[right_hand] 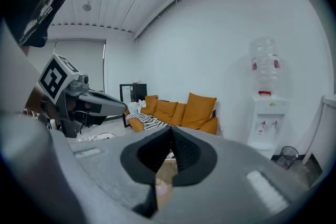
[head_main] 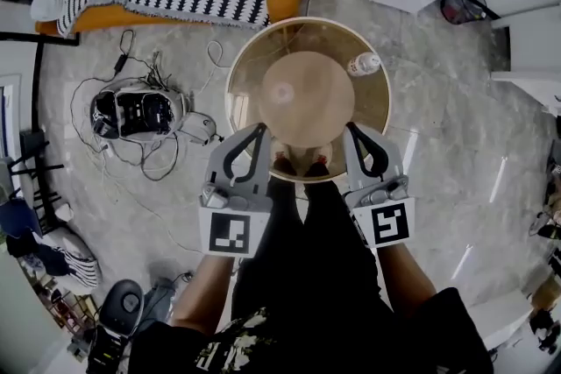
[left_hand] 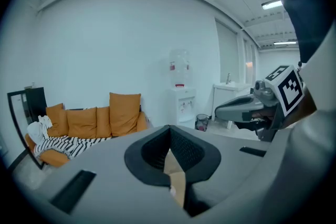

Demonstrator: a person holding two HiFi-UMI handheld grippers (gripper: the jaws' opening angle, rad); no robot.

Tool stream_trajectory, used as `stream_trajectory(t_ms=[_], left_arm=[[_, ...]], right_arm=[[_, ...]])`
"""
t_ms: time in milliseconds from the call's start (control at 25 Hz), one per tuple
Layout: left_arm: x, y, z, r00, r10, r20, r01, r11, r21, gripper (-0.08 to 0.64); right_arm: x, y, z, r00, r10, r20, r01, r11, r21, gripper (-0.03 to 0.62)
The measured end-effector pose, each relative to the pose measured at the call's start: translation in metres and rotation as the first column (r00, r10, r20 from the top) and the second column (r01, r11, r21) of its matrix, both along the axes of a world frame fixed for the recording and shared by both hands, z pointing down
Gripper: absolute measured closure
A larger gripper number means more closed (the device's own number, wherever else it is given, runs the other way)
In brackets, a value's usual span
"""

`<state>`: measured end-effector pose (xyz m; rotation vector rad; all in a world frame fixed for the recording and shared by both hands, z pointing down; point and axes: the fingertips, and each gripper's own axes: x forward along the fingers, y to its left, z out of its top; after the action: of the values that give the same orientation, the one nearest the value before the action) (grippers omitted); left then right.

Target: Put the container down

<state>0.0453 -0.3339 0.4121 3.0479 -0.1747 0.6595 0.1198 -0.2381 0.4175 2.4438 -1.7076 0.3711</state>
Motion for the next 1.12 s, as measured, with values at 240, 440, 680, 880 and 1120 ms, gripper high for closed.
stream_trajectory(t_ms=[240,440,680,880,1120], left_arm=[[-0.007,0.006,-0.066,0.998,-0.014,-0.068,0.016,1.0,0.025,0.548],[-0.006,0.01,-0.123,0.986,-0.01,-0.168,0.009,1.0,-0.011,0.548],[-0.01,0.026,-0.188,0.973,0.028,-0.228,-0.008,0.996,0.086,0.548],[-0.015,0.03,-0.232,0.957,0.057,-0.283,-0.014,0.988,0.153,0.548],[-0.027,0.029,-0.262,0.951,0.08,-0.299,-0.014,0.976,0.218,0.548]], right_arm=[[-0.011,0.01,-0.072,0.999,-0.031,-0.037,0.033,0.997,0.065,0.597],[-0.016,0.017,-0.127,0.993,-0.013,-0.121,0.027,0.993,0.112,0.597],[-0.018,0.034,-0.179,0.989,0.024,-0.144,-0.001,0.988,0.157,0.597],[-0.013,0.042,-0.217,0.982,0.044,-0.182,-0.006,0.979,0.203,0.597],[-0.009,0.05,-0.252,0.969,0.059,-0.239,-0.001,0.972,0.233,0.597]])
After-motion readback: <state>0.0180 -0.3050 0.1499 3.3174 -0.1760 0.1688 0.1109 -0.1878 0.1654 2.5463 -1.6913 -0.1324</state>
